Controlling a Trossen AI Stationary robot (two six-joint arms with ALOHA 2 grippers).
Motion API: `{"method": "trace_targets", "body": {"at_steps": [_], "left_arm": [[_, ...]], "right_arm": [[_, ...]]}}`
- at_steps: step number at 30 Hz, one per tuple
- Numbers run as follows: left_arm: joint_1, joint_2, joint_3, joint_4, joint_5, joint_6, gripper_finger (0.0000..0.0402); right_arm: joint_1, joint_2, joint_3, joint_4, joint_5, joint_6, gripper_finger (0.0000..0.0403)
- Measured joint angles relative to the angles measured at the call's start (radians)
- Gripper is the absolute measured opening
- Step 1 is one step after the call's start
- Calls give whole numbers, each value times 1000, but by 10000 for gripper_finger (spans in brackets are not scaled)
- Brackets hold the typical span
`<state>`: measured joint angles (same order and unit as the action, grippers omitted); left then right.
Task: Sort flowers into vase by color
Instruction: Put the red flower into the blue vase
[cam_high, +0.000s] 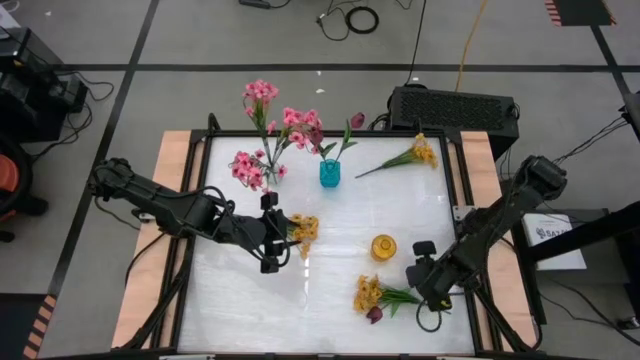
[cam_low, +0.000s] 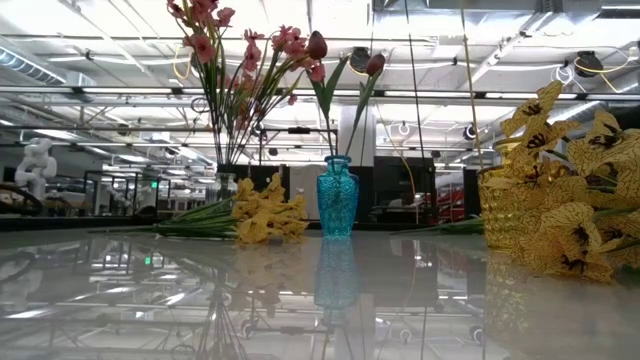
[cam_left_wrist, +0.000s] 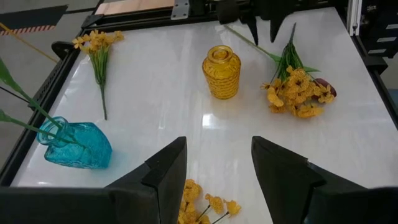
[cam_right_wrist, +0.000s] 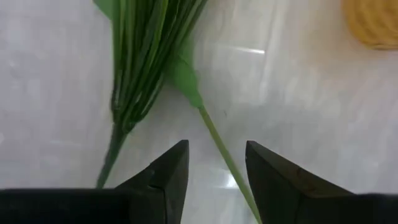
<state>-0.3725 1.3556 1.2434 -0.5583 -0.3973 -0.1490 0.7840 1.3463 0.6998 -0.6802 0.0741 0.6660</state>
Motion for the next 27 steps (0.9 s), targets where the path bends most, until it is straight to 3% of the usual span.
{"method": "trace_targets", "body": {"at_steps": [10, 13, 18, 20, 27], "left_arm": [[0, 0, 0, 0, 0, 6, 187], [0, 0, 0, 0, 0, 6, 187], [0, 0, 0, 0, -1, 6, 187], [0, 0, 0, 0, -3, 5, 187], [0, 0, 0, 19, -7, 6, 187]], "right_arm": [[5, 164, 5, 68, 6, -68, 135], [4, 176, 6, 73, -1, -72, 103], [5, 151, 4, 82, -10, -73, 17], [5, 138, 6, 74, -3, -72, 9], [1, 105, 60, -25, 166, -54, 3]]}}
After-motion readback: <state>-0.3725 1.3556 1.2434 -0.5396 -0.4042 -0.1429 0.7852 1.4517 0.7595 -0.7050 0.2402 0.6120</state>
